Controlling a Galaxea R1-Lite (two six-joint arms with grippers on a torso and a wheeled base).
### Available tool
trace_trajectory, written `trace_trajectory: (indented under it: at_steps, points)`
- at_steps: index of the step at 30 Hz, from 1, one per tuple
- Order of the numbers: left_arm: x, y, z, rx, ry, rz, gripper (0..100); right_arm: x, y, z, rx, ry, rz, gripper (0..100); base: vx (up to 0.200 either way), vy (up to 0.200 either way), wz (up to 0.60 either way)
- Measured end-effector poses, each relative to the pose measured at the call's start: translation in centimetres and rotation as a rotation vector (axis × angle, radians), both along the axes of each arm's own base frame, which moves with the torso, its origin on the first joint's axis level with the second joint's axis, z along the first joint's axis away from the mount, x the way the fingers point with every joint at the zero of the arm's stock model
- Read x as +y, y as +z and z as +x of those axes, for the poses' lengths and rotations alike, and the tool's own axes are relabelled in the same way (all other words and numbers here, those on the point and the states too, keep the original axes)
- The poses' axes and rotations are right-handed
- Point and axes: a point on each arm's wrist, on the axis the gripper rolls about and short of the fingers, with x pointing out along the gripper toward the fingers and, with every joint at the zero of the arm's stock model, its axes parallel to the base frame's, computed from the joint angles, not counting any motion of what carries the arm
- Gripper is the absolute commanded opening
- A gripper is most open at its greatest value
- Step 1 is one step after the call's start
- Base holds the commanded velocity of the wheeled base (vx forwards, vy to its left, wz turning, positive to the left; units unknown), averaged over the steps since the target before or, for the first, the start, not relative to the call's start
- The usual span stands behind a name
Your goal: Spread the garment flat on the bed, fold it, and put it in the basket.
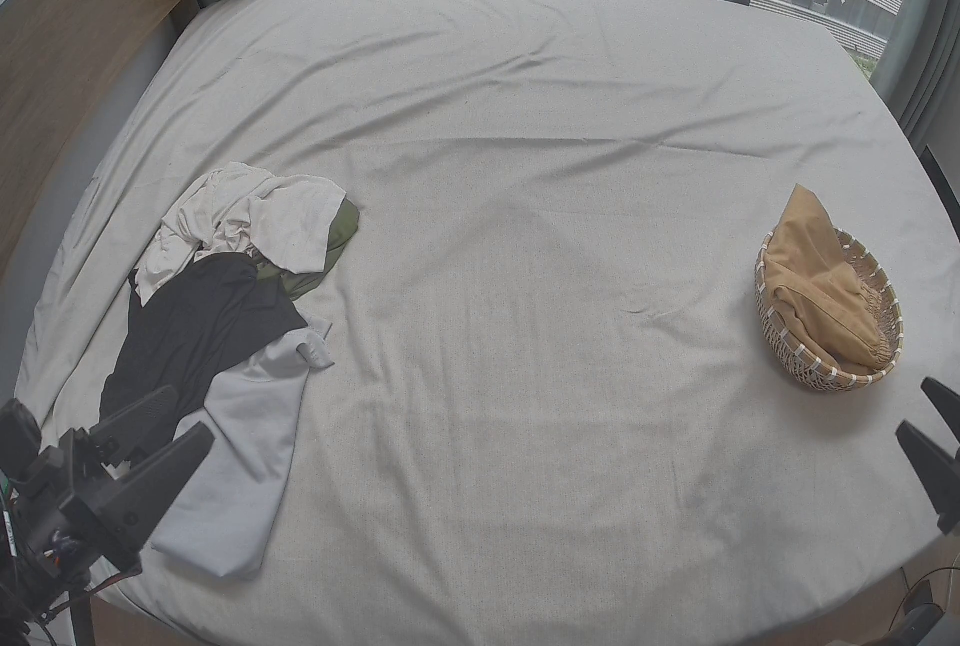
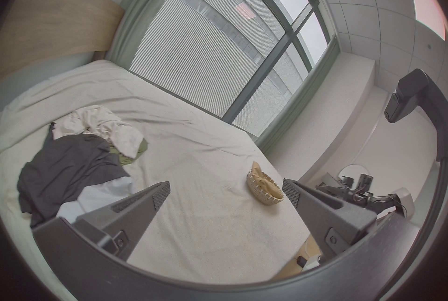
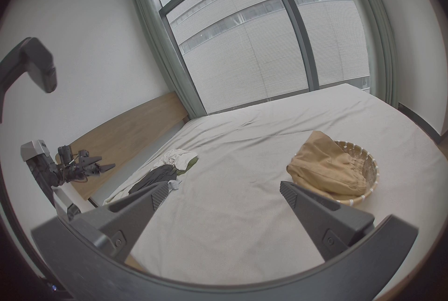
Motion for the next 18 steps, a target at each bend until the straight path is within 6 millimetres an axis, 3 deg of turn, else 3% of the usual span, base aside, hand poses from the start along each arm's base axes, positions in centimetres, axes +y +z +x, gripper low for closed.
trace_trajectory:
  at_steps: [9,18]
  points:
    - [2.8,-1.9,-4.3,0.034,0.145,0.038,100,-0.5,-2.8,-4.7,-0.044,-0.059,-0.023,100,0.000,0.000,0.00]
    - [3.9,-5.0,-7.8,0.062,0.287,0.132,100,-1.0,-6.4,-5.5,-0.042,-0.351,-0.128,100,0.000,0.000,0.00]
